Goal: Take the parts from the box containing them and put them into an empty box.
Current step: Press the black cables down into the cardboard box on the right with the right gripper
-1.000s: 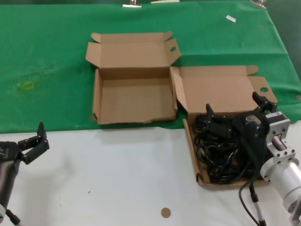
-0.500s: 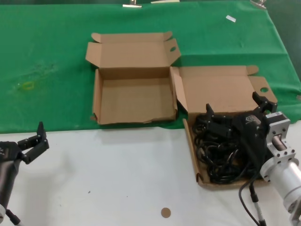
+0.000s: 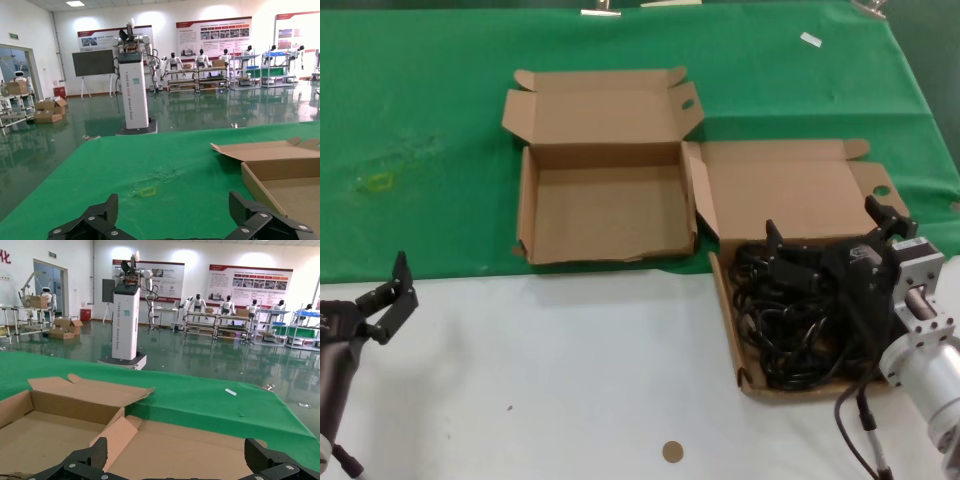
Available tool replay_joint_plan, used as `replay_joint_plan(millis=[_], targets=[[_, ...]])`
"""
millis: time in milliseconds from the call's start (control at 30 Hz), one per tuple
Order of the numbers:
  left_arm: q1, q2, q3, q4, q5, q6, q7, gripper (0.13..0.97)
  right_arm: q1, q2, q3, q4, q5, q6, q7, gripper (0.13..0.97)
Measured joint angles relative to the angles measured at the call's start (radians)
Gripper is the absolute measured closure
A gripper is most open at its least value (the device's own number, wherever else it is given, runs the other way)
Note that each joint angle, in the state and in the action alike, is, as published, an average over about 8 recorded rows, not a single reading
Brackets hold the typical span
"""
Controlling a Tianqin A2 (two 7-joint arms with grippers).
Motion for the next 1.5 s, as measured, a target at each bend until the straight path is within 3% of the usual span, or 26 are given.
replay_joint_plan(millis=[333, 800, 933, 1033, 1267, 1500], targets=[[0.000, 0.000, 0.000, 0.000, 0.000, 0.000, 0.000, 0.416, -0.009, 0.100, -0.065, 0.020, 0.071, 0.057, 0.006, 0.129], [0.000, 0.000, 0.000, 0.000, 0.000, 0.000, 0.000, 0.753, 0.021, 0.437, -0.280, 0.100, 0.286, 0.119, -0.007, 0.129], [0.000, 0.000, 0.000, 0.000, 0.000, 0.000, 0.000, 0.753, 0.056, 0.531, -0.353, 0.118, 0.317, 0.110, -0.013, 0.129], [0.000, 0.000, 0.000, 0.000, 0.000, 0.000, 0.000, 0.803, 0.094, 0.599, -0.418, 0.126, 0.334, 0.101, -0.023, 0.129], [0.000, 0.000, 0.000, 0.000, 0.000, 0.000, 0.000, 0.895, 0.202, 0.736, -0.551, 0.122, 0.311, 0.032, -0.026, 0.129], [0.000, 0.000, 0.000, 0.000, 0.000, 0.000, 0.000, 0.949, 0.295, 0.829, -0.607, 0.094, 0.158, -0.131, 0.038, 0.129]])
